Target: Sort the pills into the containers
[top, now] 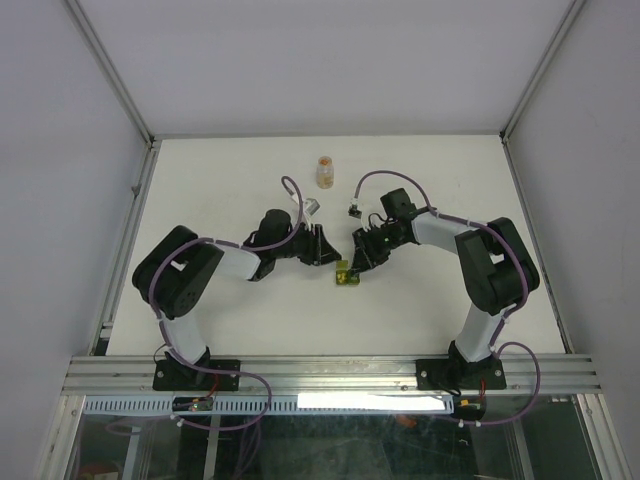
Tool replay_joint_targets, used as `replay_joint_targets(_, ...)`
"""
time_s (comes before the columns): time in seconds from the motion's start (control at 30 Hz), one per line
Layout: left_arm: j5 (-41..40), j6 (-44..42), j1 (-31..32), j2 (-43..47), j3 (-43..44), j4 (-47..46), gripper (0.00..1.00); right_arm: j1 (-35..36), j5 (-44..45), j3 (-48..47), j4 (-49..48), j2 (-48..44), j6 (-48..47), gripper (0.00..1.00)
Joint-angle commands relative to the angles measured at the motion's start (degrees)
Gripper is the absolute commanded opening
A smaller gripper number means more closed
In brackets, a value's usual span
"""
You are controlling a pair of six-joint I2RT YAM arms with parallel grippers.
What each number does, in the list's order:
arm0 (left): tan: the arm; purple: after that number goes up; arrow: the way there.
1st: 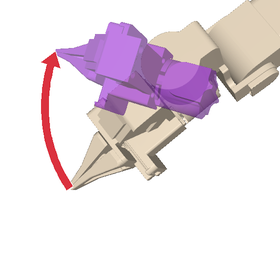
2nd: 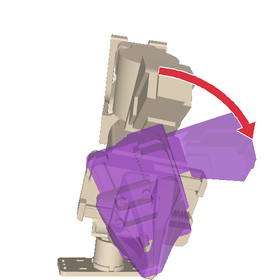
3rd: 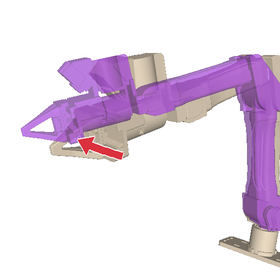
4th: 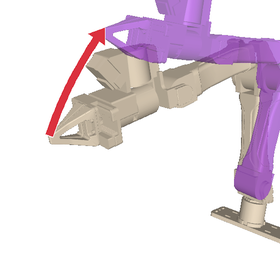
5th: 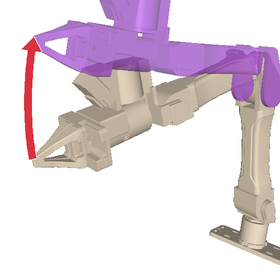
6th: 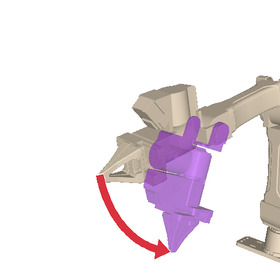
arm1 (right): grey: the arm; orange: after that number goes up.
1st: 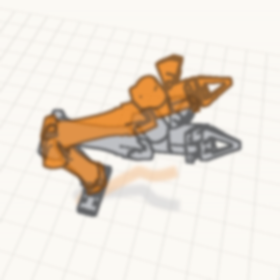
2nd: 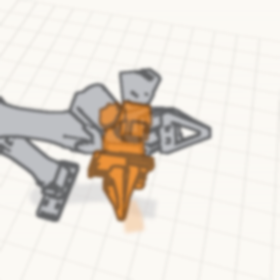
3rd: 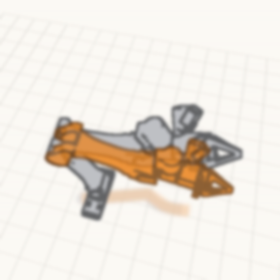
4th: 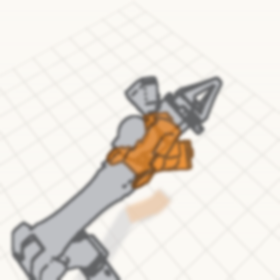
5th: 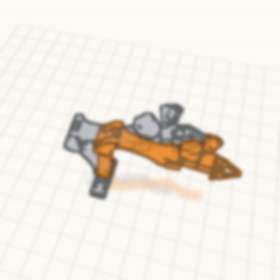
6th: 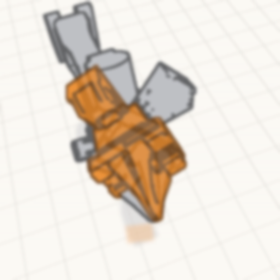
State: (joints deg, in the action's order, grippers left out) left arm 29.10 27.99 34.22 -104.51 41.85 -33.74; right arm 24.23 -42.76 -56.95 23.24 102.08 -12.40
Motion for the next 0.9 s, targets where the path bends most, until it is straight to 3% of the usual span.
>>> replay_joint_targets(0.0, 2.5, 0.4, 2.2, 5.4, -1.5, -3.7, 0.38, 0.7, 4.5, -1.0, 0.1, 1.3, -0.8, 0.33)
replay_joint_targets(0.17, 1.5, -0.7, 4.7, 6.2, -1.3, -0.5, 0.33, 0.8, 4.8, -1.1, 0.2, 1.4, -0.8, 0.33)
replay_joint_targets(0.57, -6.7, -3.6, 7.9, 6.7, 3.2, 14.7, 0.06, 1.2, 5.5, -1.2, 0.5, 1.5, -0.8, 0.32)
replay_joint_targets(0.87, -11.5, -5.5, 11.0, 10.5, 6.9, 20.7, 0.02, 1.2, 5.5, -1.5, 0.7, 1.5, -1.0, 0.32)
